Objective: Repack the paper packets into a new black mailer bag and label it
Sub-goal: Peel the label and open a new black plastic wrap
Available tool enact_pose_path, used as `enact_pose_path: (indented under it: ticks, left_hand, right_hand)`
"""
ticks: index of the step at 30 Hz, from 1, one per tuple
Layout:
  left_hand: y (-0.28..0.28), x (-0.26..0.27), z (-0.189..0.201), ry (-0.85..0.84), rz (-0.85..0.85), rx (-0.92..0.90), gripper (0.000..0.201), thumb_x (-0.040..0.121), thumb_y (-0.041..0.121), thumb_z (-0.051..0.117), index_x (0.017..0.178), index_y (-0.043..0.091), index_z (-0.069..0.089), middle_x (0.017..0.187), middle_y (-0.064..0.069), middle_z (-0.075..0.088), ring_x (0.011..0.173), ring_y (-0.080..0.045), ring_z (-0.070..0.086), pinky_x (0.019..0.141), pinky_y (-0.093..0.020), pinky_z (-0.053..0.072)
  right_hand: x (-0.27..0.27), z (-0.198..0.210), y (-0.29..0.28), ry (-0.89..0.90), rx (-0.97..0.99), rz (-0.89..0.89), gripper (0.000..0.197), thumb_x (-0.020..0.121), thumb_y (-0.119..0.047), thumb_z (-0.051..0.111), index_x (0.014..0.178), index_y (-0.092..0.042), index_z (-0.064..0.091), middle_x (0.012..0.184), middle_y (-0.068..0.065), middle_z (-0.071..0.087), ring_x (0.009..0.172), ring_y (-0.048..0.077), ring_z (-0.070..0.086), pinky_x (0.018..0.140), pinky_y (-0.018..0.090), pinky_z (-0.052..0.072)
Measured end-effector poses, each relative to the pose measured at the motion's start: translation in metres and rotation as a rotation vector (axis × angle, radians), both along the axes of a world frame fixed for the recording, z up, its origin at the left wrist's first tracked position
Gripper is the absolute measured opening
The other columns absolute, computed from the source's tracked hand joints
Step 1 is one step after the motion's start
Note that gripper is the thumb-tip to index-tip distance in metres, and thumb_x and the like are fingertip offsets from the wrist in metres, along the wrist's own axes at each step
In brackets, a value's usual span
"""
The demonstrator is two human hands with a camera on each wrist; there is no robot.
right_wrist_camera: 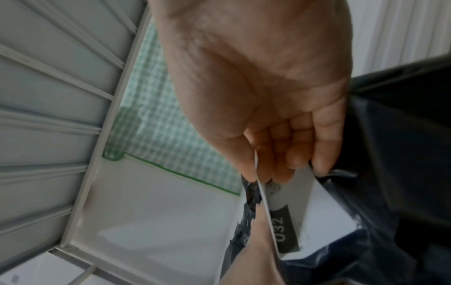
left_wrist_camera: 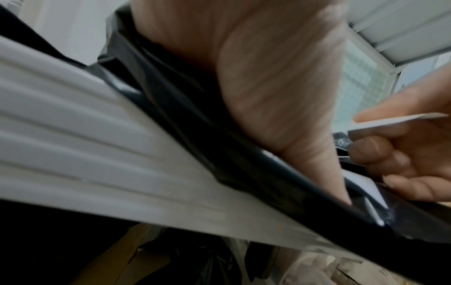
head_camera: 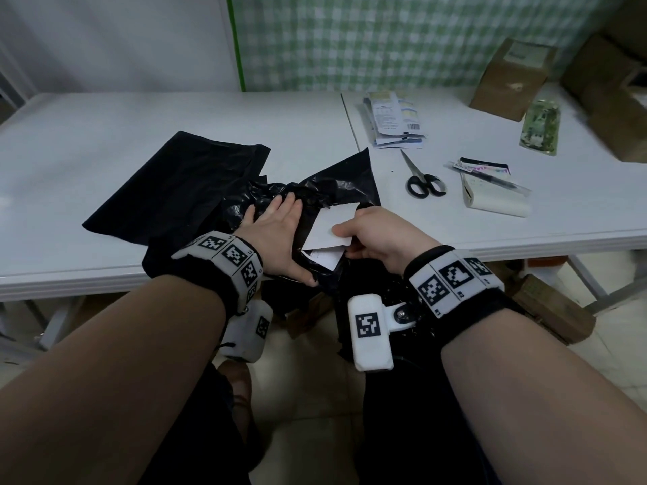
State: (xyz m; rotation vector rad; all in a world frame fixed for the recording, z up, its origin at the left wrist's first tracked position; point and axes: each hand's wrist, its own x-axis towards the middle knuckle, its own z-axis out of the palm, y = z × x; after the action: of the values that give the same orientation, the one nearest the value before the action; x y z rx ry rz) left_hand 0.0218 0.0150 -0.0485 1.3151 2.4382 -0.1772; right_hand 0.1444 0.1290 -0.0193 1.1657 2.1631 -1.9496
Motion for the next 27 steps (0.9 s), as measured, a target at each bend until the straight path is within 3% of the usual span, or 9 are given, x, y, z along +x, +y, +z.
enact_pose_path:
  ticks: [4,10,13,16,19,22,25,27]
  left_hand:
    - [0.002,0.002,0.001,-0.005,0.033,0.01,0.142,0.05,0.076,0.068,0.147,0.016,-0.016,0.157,0.002,-0.022,0.145,-0.015,-0.018,0.118,-0.051,-0.004]
    - [0.001,0.002,0.002,-0.061,0.075,0.091,0.145,0.048,0.073,0.071,0.146,0.016,-0.019,0.159,0.0,-0.013,0.146,-0.016,-0.012,0.118,-0.051,-0.002]
    - [-0.003,-0.006,0.01,-0.204,0.082,0.231,0.148,0.046,0.064,0.08,0.143,0.028,-0.027,0.159,-0.007,0.005,0.147,-0.018,0.005,0.119,-0.05,0.01]
    - [-0.007,-0.019,0.022,-0.275,0.06,0.253,0.143,0.043,0.063,0.081,0.146,0.035,-0.015,0.159,-0.004,0.005,0.146,-0.02,0.011,0.118,-0.044,0.02]
    - [-0.008,-0.023,0.035,-0.063,0.058,0.16,0.132,0.047,0.071,0.073,0.149,0.032,0.0,0.158,-0.003,0.005,0.145,-0.025,0.014,0.118,-0.049,0.014]
    - [0.001,-0.015,0.041,0.085,-0.077,0.187,0.133,0.046,0.075,0.07,0.149,0.027,-0.001,0.158,-0.001,0.006,0.146,-0.022,0.012,0.117,-0.055,0.006]
    - [0.011,-0.004,0.036,0.001,-0.222,0.217,0.136,0.05,0.064,0.077,0.149,0.022,-0.006,0.159,0.003,-0.001,0.147,-0.017,-0.001,0.118,-0.053,0.004]
    - [0.013,-0.001,0.027,-0.073,-0.218,0.182,0.139,0.051,0.06,0.079,0.148,0.022,-0.013,0.159,0.005,-0.003,0.147,-0.016,-0.005,0.118,-0.051,0.0]
  right_hand:
    - [0.009,0.002,0.007,0.01,-0.043,-0.024,0.005,0.088,-0.007,0.059,0.091,-0.01,0.059,0.101,0.011,0.06,0.09,0.023,0.057,0.087,0.033,0.053]
    - [0.014,0.001,0.009,0.034,-0.092,-0.055,0.018,0.088,-0.006,0.058,0.106,-0.006,0.06,0.108,0.011,0.063,0.09,0.023,0.062,0.075,0.027,0.057]
    - [0.013,0.0,0.011,0.063,-0.119,-0.081,0.015,0.088,-0.002,0.056,0.1,-0.009,0.06,0.11,0.01,0.064,0.088,0.021,0.064,0.068,0.024,0.057]
    - [0.007,-0.001,0.011,0.09,-0.119,-0.09,0.018,0.089,0.001,0.051,0.1,-0.01,0.059,0.105,0.007,0.063,0.085,0.018,0.062,0.07,0.025,0.056]
    - [-0.002,-0.003,0.008,0.101,-0.079,-0.078,0.025,0.088,0.0,0.048,0.109,-0.009,0.059,0.107,0.008,0.062,0.086,0.019,0.062,0.076,0.028,0.055]
    - [-0.011,-0.005,0.005,0.086,-0.03,-0.072,0.024,0.086,-0.003,0.049,0.104,-0.014,0.061,0.108,0.007,0.064,0.091,0.022,0.062,0.084,0.033,0.054]
    - [-0.016,-0.006,0.003,0.073,0.015,-0.057,0.025,0.084,-0.005,0.051,0.104,-0.015,0.063,0.106,0.006,0.066,0.093,0.022,0.064,0.084,0.033,0.053]
    - [-0.016,-0.008,0.003,0.074,0.015,-0.053,0.025,0.084,-0.005,0.051,0.103,-0.016,0.064,0.107,0.006,0.067,0.097,0.022,0.064,0.084,0.033,0.054]
